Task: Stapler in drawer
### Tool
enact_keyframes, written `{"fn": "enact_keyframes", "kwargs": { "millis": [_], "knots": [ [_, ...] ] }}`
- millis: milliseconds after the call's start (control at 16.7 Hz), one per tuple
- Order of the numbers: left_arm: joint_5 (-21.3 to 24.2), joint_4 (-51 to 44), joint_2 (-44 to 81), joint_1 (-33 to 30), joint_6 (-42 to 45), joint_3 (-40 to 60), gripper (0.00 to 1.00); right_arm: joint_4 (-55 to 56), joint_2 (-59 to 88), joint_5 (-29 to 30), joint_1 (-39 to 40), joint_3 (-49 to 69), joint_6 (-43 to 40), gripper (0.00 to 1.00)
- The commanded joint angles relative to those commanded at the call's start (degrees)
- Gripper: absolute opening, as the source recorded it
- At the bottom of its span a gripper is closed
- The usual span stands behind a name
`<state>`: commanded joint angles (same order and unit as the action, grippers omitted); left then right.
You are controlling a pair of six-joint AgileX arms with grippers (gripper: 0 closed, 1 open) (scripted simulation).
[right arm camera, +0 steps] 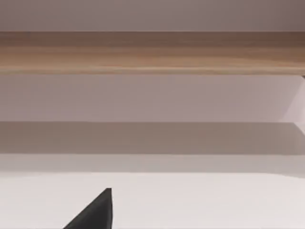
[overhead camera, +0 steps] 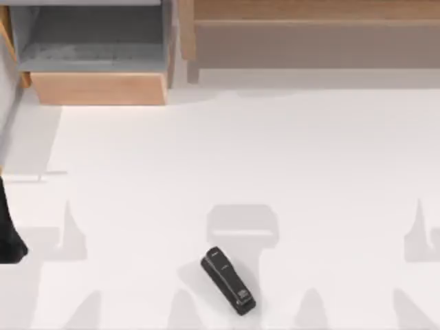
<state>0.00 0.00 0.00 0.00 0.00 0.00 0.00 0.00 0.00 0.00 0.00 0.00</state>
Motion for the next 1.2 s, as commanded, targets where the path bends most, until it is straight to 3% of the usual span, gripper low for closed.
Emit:
{"fn": "enact_keyframes", "kwargs": {
  "millis": [240,480,1200],
  "knots": [
    [0.2,-0.9,1.6,-0.9,-1.4,1.2,1.0,0.0,0.0,0.0,0.0,0.0,0.0,1.0],
    [1.0,-5.9,10.8,-5.7,-9.4,8.2,1.0,0.0,0.0,0.0,0.0,0.0,0.0,1.0],
    [2.6,-35.6,67.2,-32.8,-54.7,48.8,1.0,0.0,0.0,0.0,0.0,0.0,0.0,1.0]
  ]
}}
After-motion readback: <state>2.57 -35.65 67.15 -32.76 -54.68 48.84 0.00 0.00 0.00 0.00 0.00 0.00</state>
